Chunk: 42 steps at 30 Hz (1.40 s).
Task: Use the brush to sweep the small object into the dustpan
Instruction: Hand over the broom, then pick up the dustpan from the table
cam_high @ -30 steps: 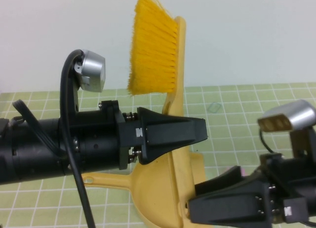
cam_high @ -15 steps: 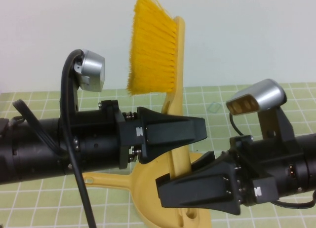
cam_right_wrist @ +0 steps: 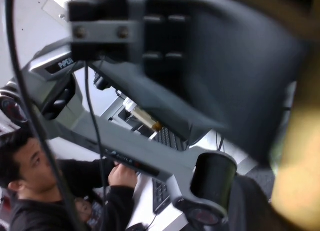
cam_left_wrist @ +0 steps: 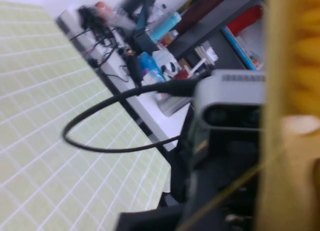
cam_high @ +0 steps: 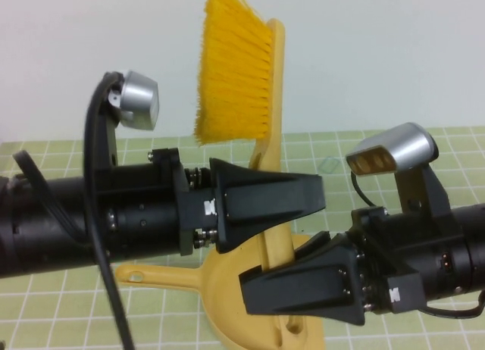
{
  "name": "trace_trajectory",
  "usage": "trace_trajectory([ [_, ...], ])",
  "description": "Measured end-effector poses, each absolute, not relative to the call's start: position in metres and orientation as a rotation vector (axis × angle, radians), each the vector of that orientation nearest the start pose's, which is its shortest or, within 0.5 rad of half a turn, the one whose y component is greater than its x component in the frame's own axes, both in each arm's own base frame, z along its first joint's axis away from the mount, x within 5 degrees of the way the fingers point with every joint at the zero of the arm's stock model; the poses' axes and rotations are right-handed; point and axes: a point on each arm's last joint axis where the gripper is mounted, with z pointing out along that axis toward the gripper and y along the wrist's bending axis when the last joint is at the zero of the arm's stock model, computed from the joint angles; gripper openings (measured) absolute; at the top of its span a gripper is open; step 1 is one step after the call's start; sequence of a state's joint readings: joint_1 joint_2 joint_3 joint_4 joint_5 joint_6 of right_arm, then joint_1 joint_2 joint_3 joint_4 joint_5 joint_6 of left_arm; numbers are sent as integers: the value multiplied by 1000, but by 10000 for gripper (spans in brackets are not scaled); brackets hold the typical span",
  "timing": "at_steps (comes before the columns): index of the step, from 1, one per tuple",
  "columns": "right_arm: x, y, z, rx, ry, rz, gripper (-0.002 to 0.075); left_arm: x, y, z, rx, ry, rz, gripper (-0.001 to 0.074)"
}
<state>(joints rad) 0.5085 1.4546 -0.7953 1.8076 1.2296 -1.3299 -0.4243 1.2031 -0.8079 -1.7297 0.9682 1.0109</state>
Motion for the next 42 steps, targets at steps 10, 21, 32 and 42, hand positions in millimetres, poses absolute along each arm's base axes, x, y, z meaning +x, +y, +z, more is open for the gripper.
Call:
trace_trajectory([
  [10, 203, 148, 315, -659, 1822, 1675, -3, 181, -165, 372, 677, 1901, -1521, 524],
  [21, 205, 80, 301, -721, 2402, 1089, -3, 199, -138, 384, 898, 2184, -739, 513],
  [32, 215, 63, 299, -663, 2551, 753, -3, 244, -115, 321, 1250, 2491, -57, 512],
  [42, 218, 62, 299, -634, 2543, 723, -3, 276, -131, 282, 1535, 2360, -34, 512],
])
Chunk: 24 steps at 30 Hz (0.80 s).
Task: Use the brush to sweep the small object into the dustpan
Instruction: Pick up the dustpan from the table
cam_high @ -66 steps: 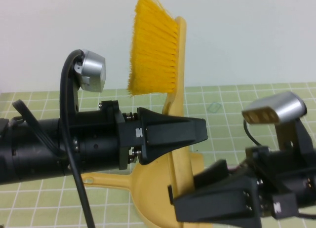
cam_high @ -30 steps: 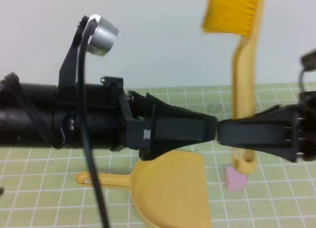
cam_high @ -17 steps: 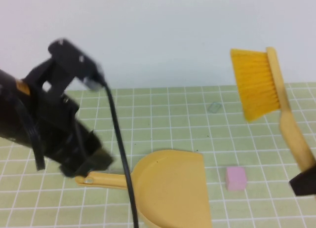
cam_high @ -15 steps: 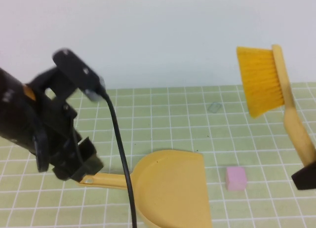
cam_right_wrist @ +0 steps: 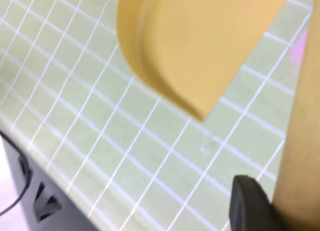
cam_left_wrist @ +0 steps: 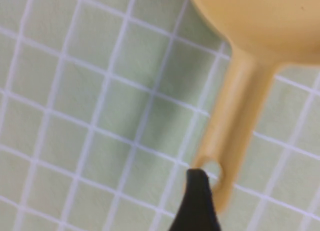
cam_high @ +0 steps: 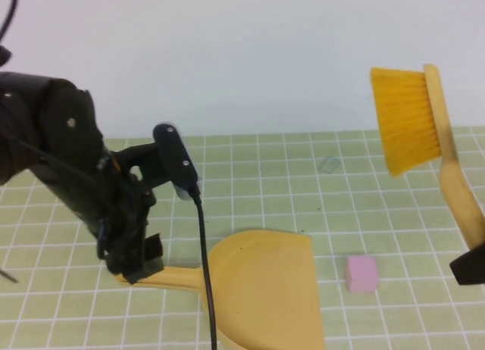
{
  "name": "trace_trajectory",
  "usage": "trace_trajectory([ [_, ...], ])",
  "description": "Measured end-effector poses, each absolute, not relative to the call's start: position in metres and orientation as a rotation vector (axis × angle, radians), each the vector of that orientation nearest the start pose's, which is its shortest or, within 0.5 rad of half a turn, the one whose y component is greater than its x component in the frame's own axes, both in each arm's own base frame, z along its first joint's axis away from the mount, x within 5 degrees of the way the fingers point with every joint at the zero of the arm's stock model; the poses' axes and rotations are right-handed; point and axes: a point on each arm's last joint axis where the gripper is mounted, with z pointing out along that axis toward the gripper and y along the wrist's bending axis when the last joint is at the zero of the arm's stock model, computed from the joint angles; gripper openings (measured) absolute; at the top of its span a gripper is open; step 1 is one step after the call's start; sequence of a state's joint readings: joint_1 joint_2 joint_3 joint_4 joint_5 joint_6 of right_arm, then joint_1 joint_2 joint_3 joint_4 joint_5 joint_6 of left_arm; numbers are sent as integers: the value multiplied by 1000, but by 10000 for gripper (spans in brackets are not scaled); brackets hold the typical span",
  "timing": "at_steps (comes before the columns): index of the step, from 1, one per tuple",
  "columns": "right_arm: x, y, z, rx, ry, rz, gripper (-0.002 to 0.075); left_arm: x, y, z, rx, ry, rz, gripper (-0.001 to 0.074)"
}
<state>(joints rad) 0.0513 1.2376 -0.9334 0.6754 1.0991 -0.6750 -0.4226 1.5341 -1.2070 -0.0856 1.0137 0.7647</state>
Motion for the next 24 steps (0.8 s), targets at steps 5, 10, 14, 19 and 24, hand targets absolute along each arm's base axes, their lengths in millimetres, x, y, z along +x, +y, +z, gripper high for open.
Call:
trace_trajectory([
  [5, 220, 61, 299, -619, 2532, 702, -3, 286, -136, 269, 1671, 2258, -10, 512],
  [10, 219, 61, 297, -615, 2542, 704, -3, 293, -141, 252, 1832, 2192, -25, 512],
  [14, 220, 67, 297, -629, 2525, 694, -3, 299, -144, 234, 1893, 2195, -33, 512],
  [19, 221, 74, 290, -656, 2569, 563, -3, 305, -145, 218, 1930, 2218, -42, 512],
  [24, 226, 75, 280, -629, 2639, 428, -3, 310, -147, 204, 1950, 2232, -35, 512],
])
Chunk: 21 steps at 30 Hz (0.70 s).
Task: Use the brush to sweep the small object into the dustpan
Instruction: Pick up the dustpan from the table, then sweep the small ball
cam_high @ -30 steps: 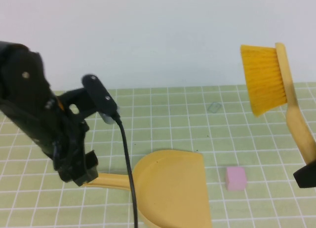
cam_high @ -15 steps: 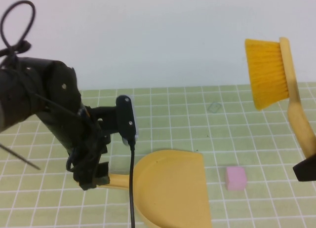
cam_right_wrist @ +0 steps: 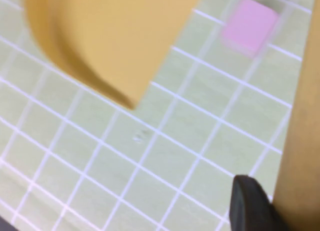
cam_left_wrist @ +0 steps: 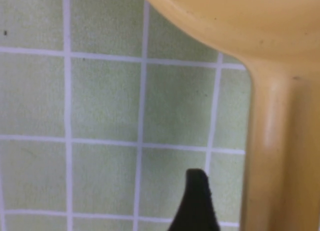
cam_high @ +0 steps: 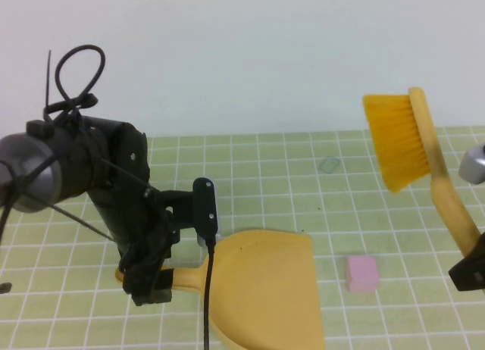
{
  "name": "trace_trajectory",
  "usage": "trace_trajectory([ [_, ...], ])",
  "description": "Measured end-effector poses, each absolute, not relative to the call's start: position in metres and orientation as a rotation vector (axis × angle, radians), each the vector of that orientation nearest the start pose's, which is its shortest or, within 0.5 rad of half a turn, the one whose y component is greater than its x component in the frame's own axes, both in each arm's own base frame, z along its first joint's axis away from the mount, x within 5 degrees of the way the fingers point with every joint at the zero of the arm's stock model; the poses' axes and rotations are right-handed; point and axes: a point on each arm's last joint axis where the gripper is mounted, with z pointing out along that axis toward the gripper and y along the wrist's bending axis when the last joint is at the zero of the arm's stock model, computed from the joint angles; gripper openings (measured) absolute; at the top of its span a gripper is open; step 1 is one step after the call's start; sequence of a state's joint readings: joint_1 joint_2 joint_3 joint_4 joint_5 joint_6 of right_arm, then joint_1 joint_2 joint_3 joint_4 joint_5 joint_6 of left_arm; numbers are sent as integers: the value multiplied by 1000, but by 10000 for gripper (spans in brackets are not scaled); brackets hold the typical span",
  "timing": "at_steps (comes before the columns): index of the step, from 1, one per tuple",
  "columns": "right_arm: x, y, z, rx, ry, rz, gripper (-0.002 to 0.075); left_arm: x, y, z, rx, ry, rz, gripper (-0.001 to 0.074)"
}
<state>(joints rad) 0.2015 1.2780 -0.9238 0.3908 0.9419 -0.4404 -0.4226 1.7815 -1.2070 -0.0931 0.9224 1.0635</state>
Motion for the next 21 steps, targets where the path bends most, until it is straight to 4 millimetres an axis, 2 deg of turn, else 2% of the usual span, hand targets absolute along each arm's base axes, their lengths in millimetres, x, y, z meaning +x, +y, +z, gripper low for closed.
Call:
trace_trajectory([
  [7, 235, 71, 267, -581, 2706, 347, -3, 316, -148, 184, 2052, 2202, -27, 498],
  [10, 240, 66, 257, -531, 2776, 261, -3, 318, -148, 175, 2086, 2207, -11, 437],
  [15, 244, 68, 244, -529, 2854, 221, -3, 319, -149, 172, 2098, 2191, 9, 224],
  [21, 239, 74, 231, -610, 2971, -4, -3, 316, -166, 173, 2070, 2156, 27, 215],
])
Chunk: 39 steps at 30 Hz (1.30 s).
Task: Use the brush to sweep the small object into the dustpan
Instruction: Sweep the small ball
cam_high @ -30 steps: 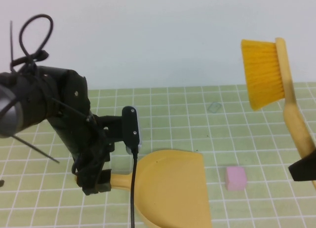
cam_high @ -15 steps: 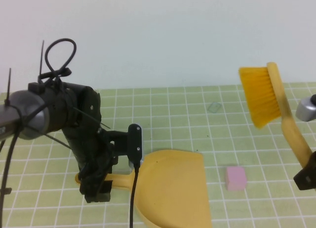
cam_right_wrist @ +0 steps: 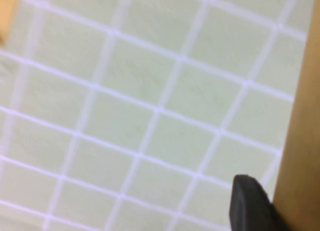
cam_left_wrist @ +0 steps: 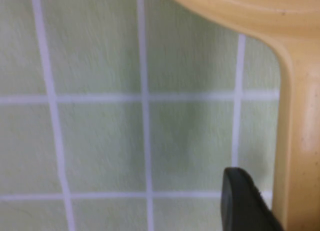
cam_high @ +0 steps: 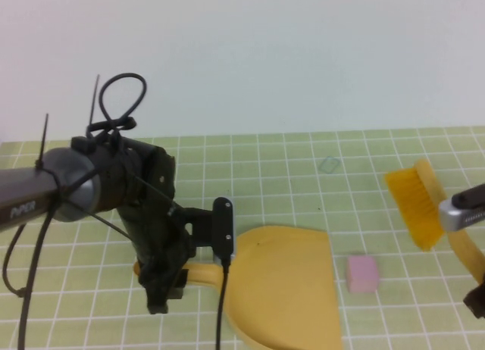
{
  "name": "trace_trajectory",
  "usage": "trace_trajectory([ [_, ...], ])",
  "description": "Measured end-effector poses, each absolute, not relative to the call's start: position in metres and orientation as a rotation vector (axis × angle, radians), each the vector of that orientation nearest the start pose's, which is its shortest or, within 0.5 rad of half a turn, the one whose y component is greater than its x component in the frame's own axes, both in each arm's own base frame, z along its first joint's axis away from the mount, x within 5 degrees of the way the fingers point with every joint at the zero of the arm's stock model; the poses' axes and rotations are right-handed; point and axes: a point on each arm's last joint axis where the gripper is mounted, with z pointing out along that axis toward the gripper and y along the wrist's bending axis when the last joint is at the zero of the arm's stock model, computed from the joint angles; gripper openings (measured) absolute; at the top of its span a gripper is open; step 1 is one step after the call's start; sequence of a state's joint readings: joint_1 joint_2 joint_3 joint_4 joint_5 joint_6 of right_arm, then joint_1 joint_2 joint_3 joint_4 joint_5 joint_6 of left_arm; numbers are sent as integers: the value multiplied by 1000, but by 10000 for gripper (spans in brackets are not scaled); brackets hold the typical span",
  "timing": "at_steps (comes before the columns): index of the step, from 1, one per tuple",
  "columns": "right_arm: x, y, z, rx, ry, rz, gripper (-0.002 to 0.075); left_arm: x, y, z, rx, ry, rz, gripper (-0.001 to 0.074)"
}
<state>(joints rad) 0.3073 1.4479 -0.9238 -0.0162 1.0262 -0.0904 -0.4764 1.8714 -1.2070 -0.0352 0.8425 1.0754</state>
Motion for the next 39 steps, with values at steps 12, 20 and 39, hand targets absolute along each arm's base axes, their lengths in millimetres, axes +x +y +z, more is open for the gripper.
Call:
trace_trajectory([
  [12, 226, 91, 229, -519, 3057, -58, -3, 311, -187, 174, 2026, 2110, 63, 214],
  [20, 225, 93, 181, -527, 3163, -143, -3, 311, -186, 174, 2032, 2107, 80, 213],
  [39, 238, 147, 232, -571, 2923, 690, -3, 314, -188, 175, 2006, 2076, 95, 213],
])
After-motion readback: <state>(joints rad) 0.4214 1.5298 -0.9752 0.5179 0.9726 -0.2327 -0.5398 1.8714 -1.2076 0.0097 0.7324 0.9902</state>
